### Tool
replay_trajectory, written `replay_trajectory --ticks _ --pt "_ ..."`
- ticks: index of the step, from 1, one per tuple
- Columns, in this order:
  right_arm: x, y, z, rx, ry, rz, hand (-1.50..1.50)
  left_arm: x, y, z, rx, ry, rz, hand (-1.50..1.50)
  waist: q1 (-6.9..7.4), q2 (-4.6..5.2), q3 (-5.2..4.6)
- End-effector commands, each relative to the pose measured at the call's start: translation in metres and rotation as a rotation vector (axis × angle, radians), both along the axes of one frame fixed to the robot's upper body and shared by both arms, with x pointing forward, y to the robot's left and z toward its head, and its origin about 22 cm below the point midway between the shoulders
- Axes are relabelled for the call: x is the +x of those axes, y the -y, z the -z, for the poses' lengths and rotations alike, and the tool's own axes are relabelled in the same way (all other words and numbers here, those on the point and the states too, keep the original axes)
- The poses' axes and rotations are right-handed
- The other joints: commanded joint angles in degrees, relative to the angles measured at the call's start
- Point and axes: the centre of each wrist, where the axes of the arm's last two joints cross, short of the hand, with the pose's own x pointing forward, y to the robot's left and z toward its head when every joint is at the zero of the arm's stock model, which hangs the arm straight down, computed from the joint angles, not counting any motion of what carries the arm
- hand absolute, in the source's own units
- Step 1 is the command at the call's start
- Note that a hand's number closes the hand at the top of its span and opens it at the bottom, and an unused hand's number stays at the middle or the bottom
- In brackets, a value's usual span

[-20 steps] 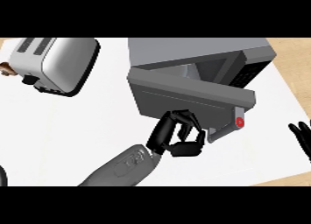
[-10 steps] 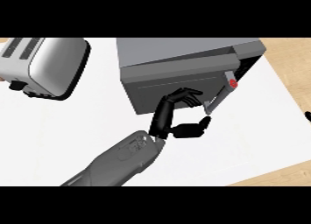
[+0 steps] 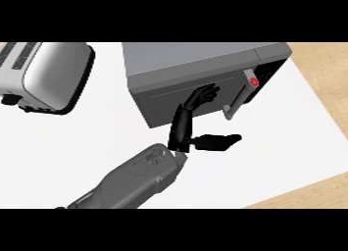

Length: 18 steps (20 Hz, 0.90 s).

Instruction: Pick up the milk, place it into the microwave and close the microwave

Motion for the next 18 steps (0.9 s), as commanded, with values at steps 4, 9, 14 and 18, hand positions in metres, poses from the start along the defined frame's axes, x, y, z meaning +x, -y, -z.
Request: replay_trajectory --ticks 4,9,14,18 --pt "0.007 0.006 -0.019 -0.064 0.065 0.054 1.5 0.023 -0.002 -0.018 -0.054 0.0 -0.105 -1.5 0.0 0.93 0.08" --pt "0.015 0.008 -0.025 -0.088 0.085 0.062 1.5 0.025 0.001 -0.022 -0.064 0.014 -0.107 -1.5 0.2 1.56 0.19" --pt "0.021 0.007 -0.028 -0.072 0.082 0.062 1.5 0.025 0.001 -0.02 -0.073 0.018 -0.104 -1.5 0.39 1.64 0.15" --pt "0.026 0.007 -0.034 -0.082 0.109 0.06 1.5 0.026 0.002 -0.022 -0.075 0.026 -0.099 -1.5 -0.14 1.89 0.23"
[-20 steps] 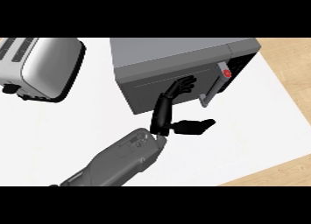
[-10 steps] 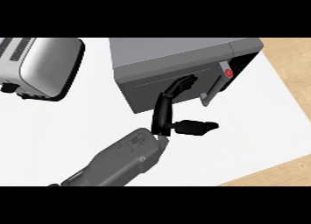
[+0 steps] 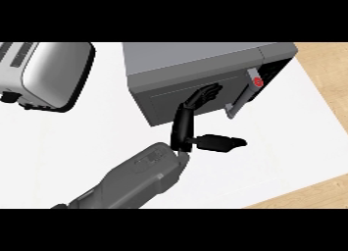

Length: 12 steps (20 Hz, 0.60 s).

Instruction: Pick up the milk, place it into the microwave and close the microwave

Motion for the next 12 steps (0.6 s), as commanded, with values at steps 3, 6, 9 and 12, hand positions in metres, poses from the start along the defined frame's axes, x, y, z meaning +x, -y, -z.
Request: replay_trajectory --ticks 3,6,9,12 --pt "0.016 -0.015 0.047 0.31 -0.108 -0.138 1.5 0.02 -0.002 -0.013 -0.01 0.02 -0.067 -1.5 0.77 1.01 0.7" --pt "0.021 -0.014 0.052 0.328 -0.17 -0.166 -1.5 0.024 -0.003 -0.013 -0.014 0.018 -0.072 -1.5 0.95 1.07 0.23" --pt "0.024 -0.008 0.055 0.344 -0.212 -0.177 -1.5 0.028 -0.003 -0.016 -0.022 0.017 -0.086 -1.5 0.26 0.96 0.18" --pt "0.03 -0.006 0.049 0.356 -0.214 -0.199 -1.5 0.027 -0.004 -0.013 -0.02 0.028 -0.078 -1.5 0.2 1.02 0.02"
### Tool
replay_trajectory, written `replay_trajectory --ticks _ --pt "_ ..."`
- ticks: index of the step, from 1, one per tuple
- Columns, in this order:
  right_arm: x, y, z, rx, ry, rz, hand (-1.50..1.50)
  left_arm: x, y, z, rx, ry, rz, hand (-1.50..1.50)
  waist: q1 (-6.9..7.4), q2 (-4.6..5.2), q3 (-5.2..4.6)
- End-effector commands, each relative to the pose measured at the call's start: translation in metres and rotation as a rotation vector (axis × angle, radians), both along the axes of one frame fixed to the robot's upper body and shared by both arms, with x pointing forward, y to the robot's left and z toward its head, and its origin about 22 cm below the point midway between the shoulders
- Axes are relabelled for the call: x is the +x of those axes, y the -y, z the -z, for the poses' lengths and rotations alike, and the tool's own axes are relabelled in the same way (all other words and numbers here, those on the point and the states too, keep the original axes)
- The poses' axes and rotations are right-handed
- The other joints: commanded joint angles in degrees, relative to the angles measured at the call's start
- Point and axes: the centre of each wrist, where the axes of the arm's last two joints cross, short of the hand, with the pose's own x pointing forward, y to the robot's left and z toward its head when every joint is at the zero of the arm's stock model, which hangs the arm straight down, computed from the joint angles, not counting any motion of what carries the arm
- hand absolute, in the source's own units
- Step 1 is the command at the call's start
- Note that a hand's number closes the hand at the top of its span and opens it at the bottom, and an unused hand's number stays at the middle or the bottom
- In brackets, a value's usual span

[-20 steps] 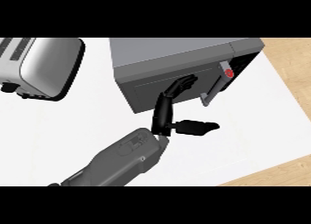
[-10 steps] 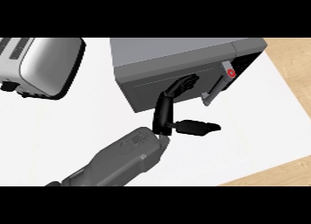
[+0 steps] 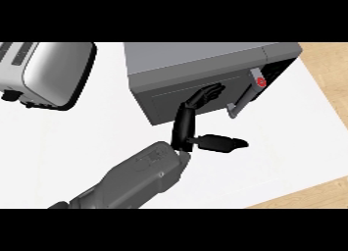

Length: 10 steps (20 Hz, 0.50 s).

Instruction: Pick up the milk, place it into the microwave and close the microwave

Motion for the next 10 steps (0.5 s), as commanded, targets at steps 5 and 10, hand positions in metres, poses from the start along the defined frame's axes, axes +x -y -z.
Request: replay_trajectory --ticks 5,10 --pt "0.013 0.01 0.0 0.058 -0.061 -0.049 -1.5 0.028 -0.006 -0.014 -0.022 -0.016 -0.104 -1.5 -0.68 0.34 -0.21" --pt "0.018 0.017 0.003 0.092 -0.074 -0.069 -1.5 0.028 -0.007 -0.01 -0.008 0.006 -0.118 -1.5 -1.17 0.57 0.02"
